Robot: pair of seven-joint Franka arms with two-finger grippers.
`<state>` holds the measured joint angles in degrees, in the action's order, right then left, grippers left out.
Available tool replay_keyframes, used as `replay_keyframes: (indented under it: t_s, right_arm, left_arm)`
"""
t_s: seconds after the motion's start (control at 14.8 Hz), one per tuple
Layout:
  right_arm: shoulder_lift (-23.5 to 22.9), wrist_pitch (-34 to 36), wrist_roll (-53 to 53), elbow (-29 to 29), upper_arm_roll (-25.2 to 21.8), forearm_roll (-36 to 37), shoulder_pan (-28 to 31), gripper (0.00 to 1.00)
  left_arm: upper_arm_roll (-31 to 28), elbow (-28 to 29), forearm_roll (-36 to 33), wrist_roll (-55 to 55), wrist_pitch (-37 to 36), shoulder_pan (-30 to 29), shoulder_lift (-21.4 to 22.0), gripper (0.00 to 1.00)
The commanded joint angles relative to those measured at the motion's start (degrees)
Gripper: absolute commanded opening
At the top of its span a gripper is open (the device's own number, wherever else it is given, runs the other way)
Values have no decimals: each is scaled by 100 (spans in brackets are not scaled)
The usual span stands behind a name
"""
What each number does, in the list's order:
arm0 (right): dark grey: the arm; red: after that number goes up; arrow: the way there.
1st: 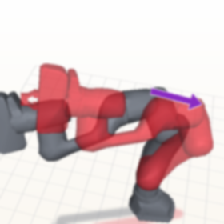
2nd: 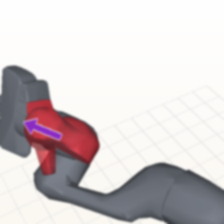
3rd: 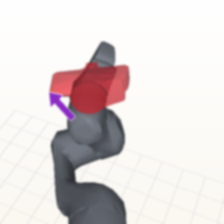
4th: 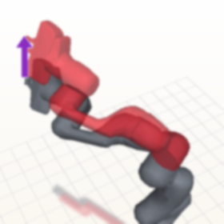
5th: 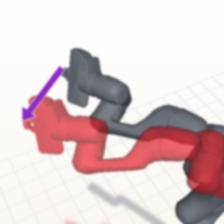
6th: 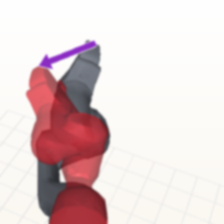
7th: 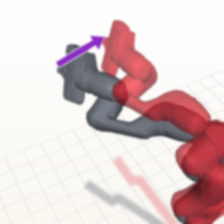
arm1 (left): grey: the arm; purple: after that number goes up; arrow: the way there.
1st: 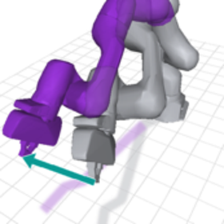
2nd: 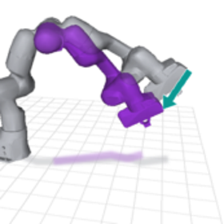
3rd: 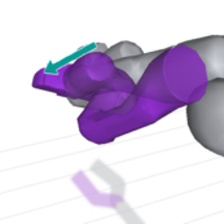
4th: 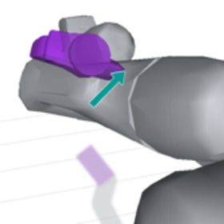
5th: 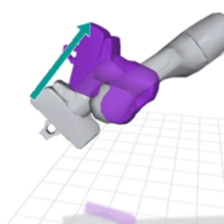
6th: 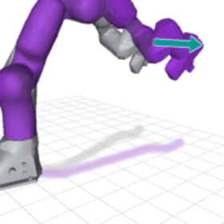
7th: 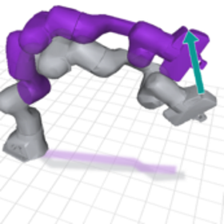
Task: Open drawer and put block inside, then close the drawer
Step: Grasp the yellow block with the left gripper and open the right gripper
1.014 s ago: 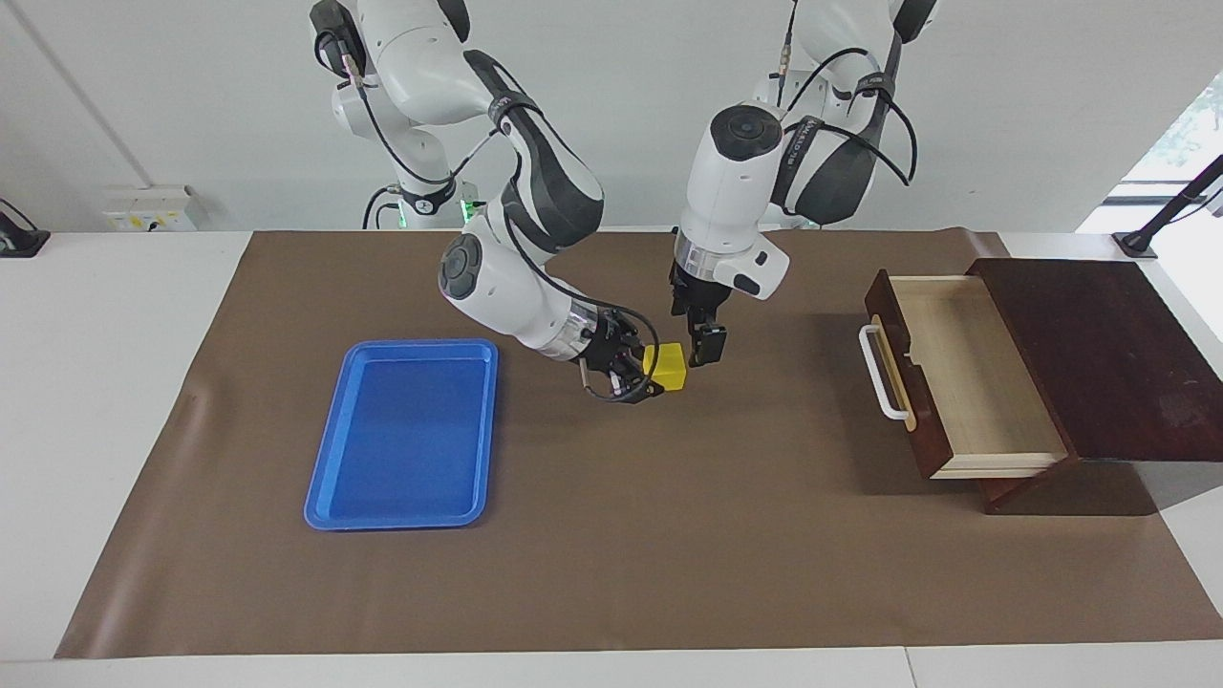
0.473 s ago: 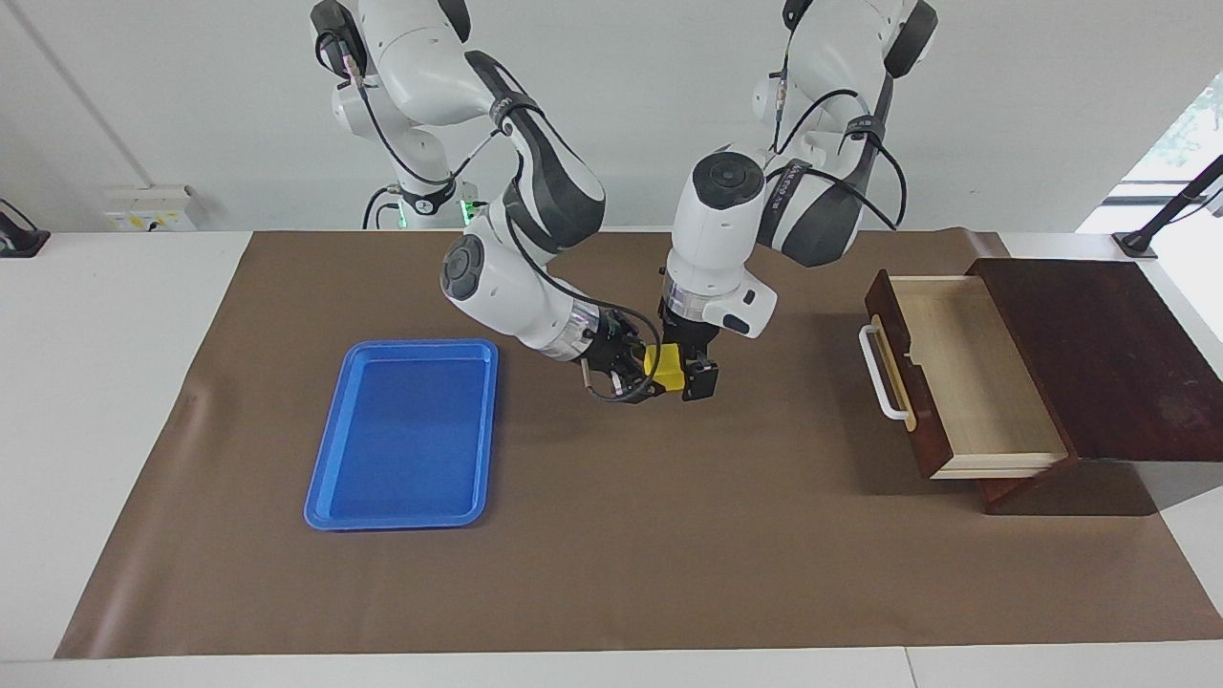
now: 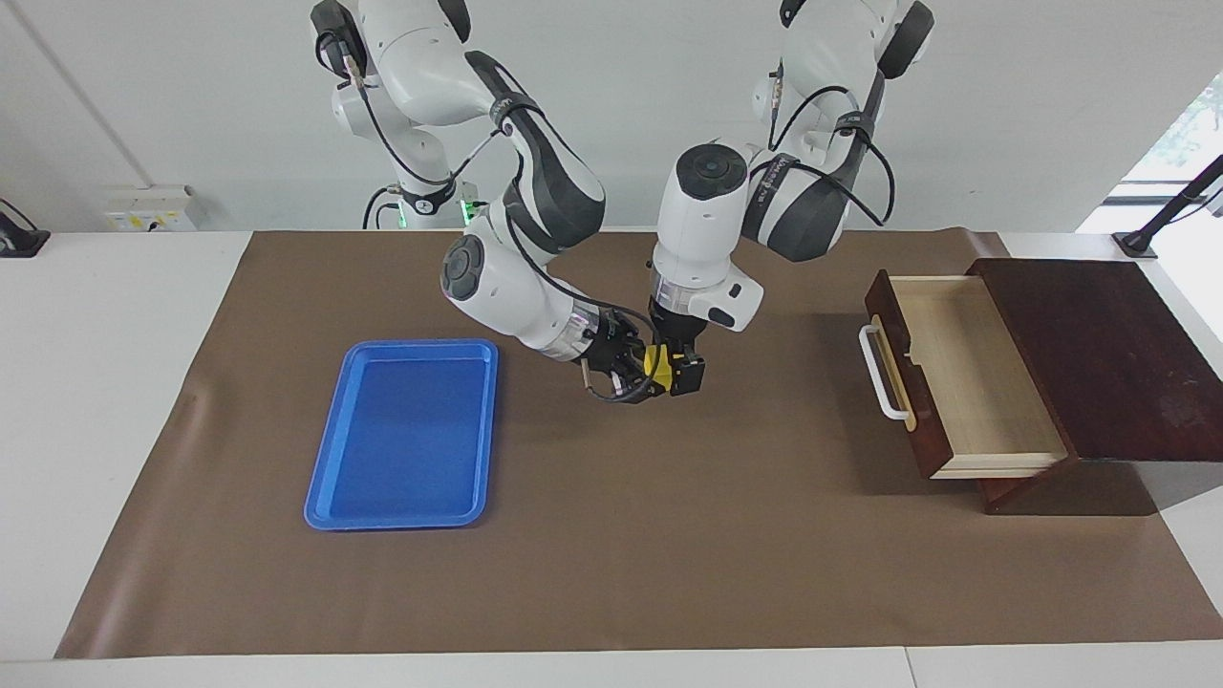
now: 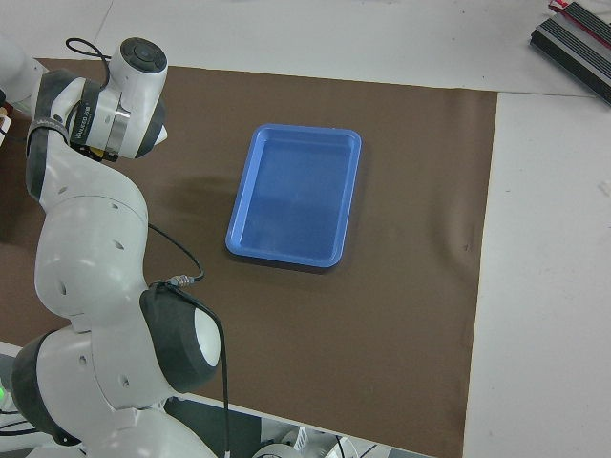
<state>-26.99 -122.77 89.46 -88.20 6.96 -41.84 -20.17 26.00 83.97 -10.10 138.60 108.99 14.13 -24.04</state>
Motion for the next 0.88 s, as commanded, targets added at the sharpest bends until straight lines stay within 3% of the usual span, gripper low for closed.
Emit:
replay_keyframes:
  t_s: [0.0,0.07,0.14,0.27,0.34,0.47,0.54,0.81]
  right_arm:
    - [-79,-98,107,92,16,-78,-31,0]
    - [-79,-89,107,92,16,-78,-31,0]
    - [-79,-89,107,92,16,-78,-31,0]
    - [-79,-89,107,92,7,-78,-14,0]
    - [-70,-98,98,92,7,-61,-5,43]
    - [-17,-63,63,101,7,-26,74,88]
    - [44,-2,46,92,-10,18,92,99]
    - [544,427,-146,-197,-72,45,609,100]
  left_arm:
    - [-8,-144,-150,132,-220,64,-56,22]
    - [-8,-144,-159,132,-246,55,-56,6]
    - [-8,-144,-167,132,-264,55,-48,0]
    - [-8,-153,-168,132,-325,55,-48,0]
    - [-16,-153,-168,132,-360,55,-56,0]
    - [-17,-170,-159,123,-448,46,-56,0]
    - [-17,-284,-150,114,-605,12,-56,0]
    - [-131,-724,-159,-122,-1264,-137,-48,0]
